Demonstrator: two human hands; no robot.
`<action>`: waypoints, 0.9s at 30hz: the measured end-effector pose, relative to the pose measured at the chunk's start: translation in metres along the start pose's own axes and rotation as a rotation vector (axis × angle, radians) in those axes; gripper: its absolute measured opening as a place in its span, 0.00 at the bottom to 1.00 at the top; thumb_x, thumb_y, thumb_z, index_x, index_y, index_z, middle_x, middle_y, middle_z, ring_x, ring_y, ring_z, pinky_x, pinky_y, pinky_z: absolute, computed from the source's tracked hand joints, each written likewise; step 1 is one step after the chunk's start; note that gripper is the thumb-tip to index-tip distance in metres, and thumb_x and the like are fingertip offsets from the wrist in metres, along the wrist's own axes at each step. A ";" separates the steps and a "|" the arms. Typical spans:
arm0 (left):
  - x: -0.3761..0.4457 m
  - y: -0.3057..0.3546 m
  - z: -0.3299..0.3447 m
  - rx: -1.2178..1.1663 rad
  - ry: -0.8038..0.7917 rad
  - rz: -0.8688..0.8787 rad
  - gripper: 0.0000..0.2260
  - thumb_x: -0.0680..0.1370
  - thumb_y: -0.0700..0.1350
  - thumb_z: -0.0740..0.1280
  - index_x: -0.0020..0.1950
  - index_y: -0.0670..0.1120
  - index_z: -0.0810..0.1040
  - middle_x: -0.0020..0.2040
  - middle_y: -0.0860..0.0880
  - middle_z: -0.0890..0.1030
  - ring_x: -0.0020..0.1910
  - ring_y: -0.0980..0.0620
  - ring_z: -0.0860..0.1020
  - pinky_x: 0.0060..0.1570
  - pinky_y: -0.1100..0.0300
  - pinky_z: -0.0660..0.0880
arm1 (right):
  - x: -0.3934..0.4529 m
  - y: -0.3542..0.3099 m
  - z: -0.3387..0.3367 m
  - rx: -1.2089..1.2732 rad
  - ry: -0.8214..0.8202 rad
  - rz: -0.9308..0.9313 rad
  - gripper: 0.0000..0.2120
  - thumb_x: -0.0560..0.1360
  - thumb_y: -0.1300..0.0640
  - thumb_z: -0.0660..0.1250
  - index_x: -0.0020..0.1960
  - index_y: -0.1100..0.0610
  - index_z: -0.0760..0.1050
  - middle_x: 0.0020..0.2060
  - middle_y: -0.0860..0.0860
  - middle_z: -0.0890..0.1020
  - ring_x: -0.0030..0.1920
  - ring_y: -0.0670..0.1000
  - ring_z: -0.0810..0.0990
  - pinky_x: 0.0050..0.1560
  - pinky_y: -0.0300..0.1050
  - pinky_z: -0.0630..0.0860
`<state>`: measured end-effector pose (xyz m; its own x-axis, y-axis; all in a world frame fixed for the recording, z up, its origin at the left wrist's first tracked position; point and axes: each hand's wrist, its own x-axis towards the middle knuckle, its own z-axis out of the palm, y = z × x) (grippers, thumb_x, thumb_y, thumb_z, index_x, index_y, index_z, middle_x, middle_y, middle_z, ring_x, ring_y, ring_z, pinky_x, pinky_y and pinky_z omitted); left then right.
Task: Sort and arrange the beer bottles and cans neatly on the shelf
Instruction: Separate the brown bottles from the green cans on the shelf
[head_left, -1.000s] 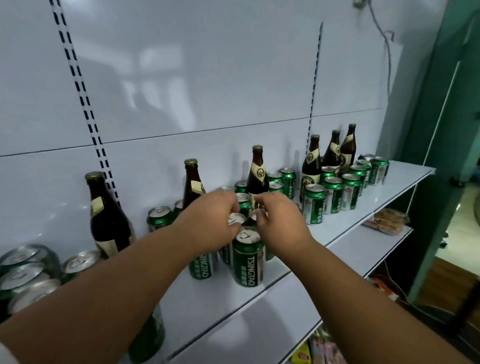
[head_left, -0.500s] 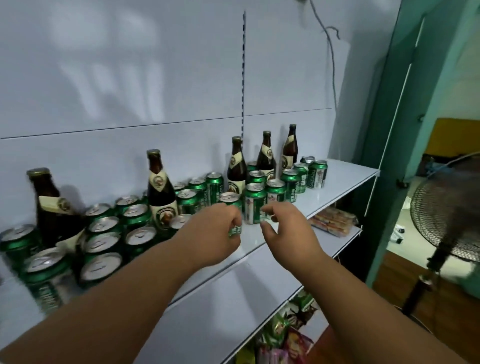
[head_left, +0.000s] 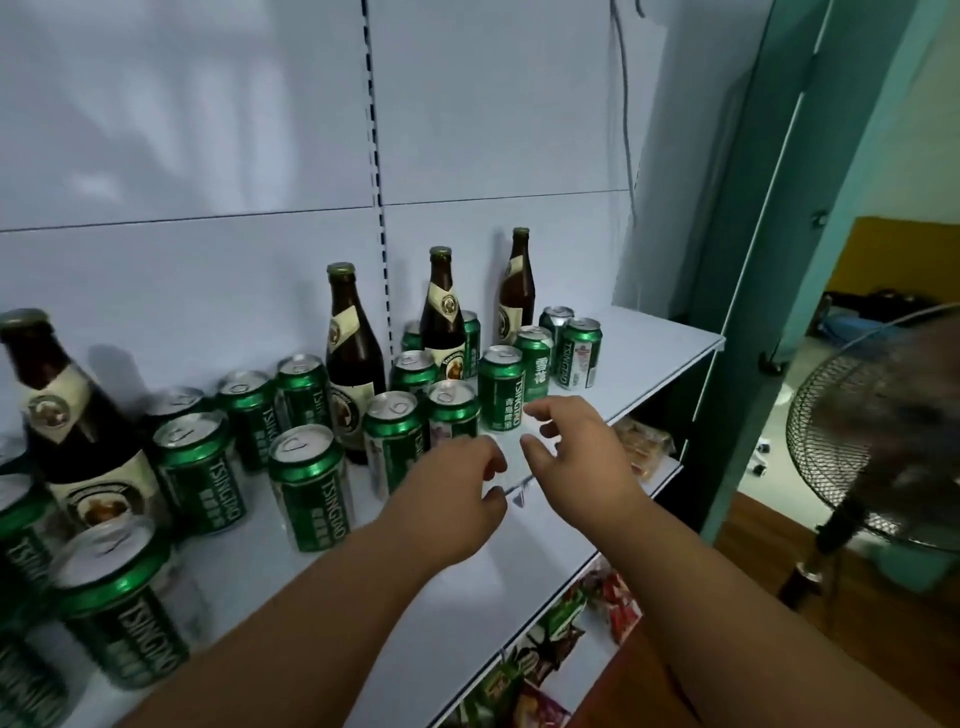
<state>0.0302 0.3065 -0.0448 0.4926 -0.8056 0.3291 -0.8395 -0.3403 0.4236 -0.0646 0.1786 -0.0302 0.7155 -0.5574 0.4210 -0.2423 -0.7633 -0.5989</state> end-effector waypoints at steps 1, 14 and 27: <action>0.012 0.001 0.009 -0.026 0.003 -0.002 0.10 0.77 0.47 0.66 0.58 0.52 0.76 0.53 0.55 0.76 0.51 0.55 0.75 0.53 0.57 0.75 | 0.011 0.007 -0.005 -0.017 0.003 0.005 0.15 0.78 0.57 0.67 0.64 0.53 0.75 0.58 0.48 0.75 0.55 0.46 0.76 0.58 0.41 0.74; 0.136 0.017 0.086 -0.056 0.083 -0.097 0.14 0.77 0.49 0.67 0.63 0.52 0.74 0.58 0.53 0.75 0.54 0.55 0.74 0.52 0.59 0.75 | 0.158 0.095 -0.015 -0.195 -0.121 -0.121 0.21 0.78 0.56 0.66 0.70 0.53 0.70 0.64 0.53 0.72 0.60 0.53 0.75 0.60 0.46 0.72; 0.184 0.058 0.151 -0.225 0.413 -0.552 0.21 0.75 0.46 0.70 0.66 0.51 0.69 0.60 0.55 0.74 0.59 0.57 0.75 0.59 0.61 0.73 | 0.208 0.161 -0.004 -0.139 -0.160 -0.439 0.17 0.75 0.41 0.66 0.49 0.54 0.72 0.48 0.52 0.76 0.49 0.54 0.76 0.44 0.46 0.71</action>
<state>0.0375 0.0654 -0.0877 0.9146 -0.2811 0.2907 -0.3982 -0.5002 0.7690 0.0423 -0.0611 -0.0360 0.8590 -0.1239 0.4967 0.0276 -0.9577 -0.2865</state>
